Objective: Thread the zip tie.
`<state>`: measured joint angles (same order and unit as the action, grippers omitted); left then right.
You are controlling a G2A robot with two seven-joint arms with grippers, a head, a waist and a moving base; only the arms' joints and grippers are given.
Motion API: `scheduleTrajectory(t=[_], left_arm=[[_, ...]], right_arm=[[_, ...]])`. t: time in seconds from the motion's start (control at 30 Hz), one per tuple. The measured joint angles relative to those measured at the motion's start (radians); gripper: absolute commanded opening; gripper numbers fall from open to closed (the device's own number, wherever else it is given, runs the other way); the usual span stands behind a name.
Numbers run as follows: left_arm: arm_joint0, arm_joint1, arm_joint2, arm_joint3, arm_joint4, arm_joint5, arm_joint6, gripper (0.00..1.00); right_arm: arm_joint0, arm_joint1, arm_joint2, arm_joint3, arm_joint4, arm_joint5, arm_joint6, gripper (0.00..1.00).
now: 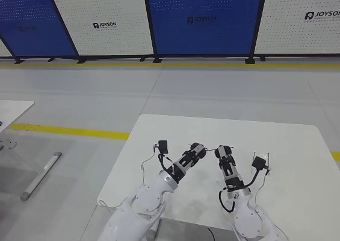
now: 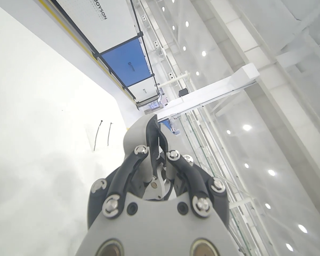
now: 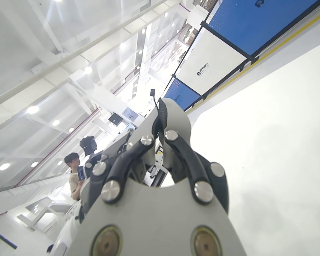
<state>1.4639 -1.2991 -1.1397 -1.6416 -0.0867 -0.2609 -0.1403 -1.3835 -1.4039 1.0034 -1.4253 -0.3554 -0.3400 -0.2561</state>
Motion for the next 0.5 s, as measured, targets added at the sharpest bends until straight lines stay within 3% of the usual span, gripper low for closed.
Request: scheduleTrajectory(t=[0.5], left_arm=[[-0.012,0.001,0.004,0.001,0.012,0.013,0.02,0.0]], right_arm=[[-0.008,0.008,0.005,-0.032,0.0,0.0,0.007,0.0]])
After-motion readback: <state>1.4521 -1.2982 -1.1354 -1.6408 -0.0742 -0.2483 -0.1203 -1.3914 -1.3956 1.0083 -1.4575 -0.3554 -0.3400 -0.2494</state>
